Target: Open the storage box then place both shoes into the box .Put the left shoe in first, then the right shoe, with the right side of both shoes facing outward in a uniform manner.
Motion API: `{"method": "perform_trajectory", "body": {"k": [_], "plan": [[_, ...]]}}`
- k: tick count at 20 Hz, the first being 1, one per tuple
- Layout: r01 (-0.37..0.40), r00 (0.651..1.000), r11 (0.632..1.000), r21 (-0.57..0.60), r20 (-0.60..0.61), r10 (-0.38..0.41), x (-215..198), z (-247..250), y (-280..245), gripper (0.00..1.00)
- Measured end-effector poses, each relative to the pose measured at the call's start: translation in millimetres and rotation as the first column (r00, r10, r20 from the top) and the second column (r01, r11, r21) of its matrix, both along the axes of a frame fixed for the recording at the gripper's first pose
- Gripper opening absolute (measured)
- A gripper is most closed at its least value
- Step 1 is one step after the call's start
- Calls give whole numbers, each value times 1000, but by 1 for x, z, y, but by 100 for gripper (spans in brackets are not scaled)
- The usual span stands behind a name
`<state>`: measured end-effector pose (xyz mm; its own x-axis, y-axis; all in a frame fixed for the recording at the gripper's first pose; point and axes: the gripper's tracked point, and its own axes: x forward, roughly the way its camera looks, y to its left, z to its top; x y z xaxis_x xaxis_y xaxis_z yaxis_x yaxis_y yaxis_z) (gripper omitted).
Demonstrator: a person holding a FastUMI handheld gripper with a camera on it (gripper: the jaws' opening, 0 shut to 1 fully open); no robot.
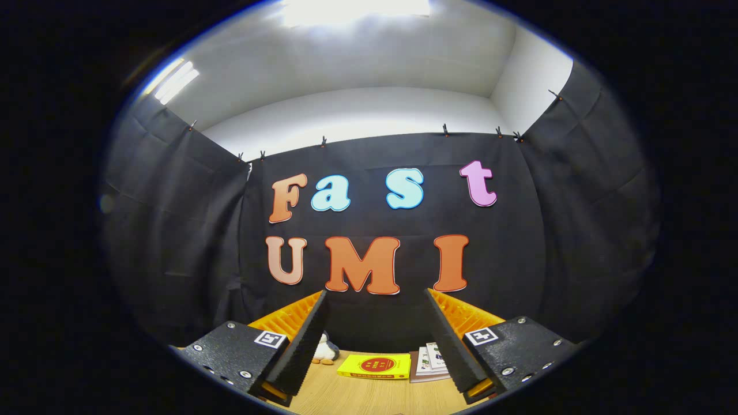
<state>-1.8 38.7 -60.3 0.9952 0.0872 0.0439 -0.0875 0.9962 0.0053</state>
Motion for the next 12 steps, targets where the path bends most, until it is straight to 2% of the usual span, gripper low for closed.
{"method": "perform_trajectory", "body": {"k": [12], "plan": [[-22,1000,1000,9,4,22,3,3,20,97]]}}
